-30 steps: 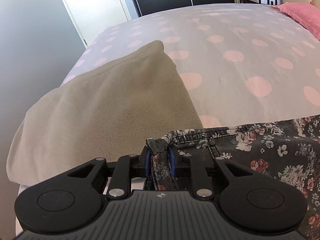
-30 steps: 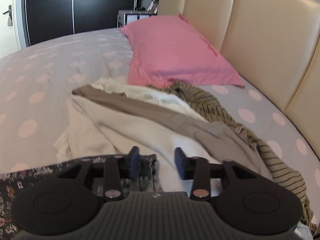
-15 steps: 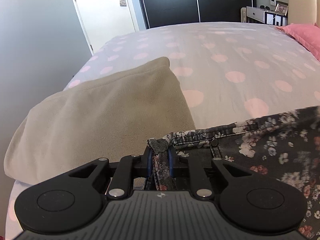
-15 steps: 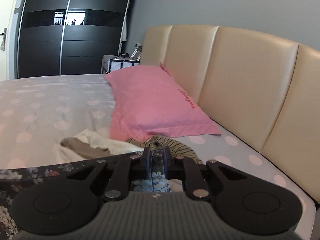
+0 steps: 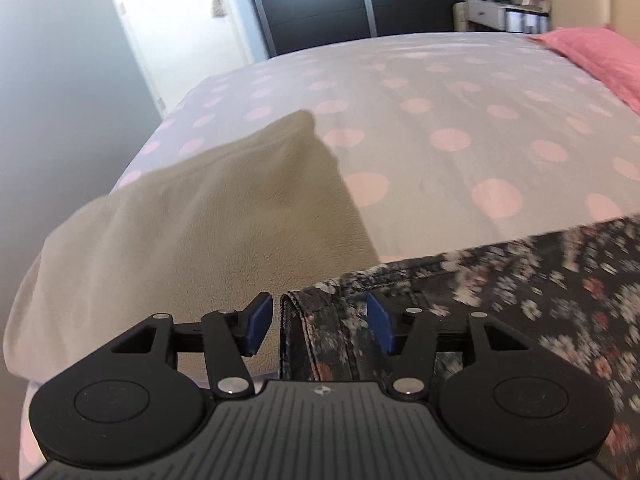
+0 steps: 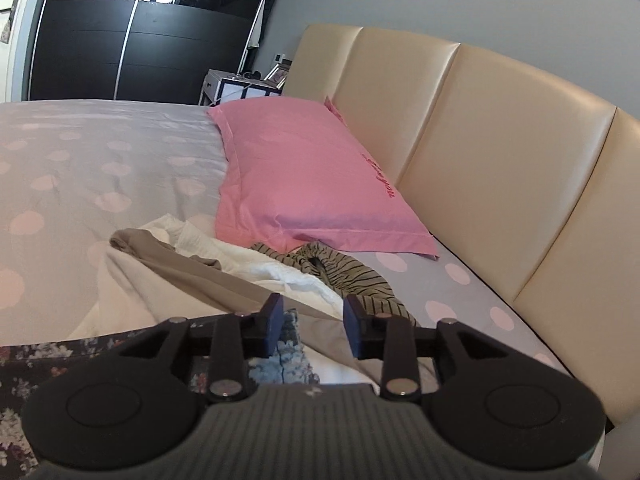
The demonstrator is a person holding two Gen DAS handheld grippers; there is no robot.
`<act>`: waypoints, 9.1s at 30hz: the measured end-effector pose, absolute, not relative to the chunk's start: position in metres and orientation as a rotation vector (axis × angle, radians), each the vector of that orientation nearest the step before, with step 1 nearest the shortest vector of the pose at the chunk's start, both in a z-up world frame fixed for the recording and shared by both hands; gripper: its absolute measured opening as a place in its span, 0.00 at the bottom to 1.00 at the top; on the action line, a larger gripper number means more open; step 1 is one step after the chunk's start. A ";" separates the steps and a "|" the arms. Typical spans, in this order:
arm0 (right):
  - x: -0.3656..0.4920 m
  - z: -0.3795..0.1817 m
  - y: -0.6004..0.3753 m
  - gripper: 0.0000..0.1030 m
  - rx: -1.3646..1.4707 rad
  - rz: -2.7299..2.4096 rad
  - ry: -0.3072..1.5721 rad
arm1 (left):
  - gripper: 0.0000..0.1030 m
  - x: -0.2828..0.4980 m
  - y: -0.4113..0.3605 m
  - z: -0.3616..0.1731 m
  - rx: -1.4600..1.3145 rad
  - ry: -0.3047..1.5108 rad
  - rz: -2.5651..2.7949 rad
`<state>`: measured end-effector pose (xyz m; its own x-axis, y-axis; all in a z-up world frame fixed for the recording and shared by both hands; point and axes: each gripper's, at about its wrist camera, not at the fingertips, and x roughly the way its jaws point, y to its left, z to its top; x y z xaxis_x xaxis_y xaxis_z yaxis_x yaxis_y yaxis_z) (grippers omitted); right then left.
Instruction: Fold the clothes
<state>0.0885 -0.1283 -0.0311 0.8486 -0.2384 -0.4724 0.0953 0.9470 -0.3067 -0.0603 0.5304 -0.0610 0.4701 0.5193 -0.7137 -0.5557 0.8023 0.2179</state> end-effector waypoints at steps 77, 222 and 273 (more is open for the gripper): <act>-0.285 -0.159 -0.188 0.11 -1.441 0.561 0.928 | 0.51 -0.233 0.230 -0.180 0.884 1.321 0.163; -0.128 -0.022 0.234 0.11 -0.150 0.722 0.688 | 0.58 -0.070 0.434 -0.053 -0.338 1.001 0.419; -0.172 -0.085 0.264 0.09 -0.257 1.017 0.817 | 0.38 -0.055 0.448 -0.102 -0.691 1.060 0.385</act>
<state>-0.1725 0.2645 -0.0849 0.2669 0.6526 -0.7092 -0.8332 0.5260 0.1705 -0.0550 0.4479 -0.1025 0.4517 -0.0341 -0.8915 -0.5979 0.7301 -0.3309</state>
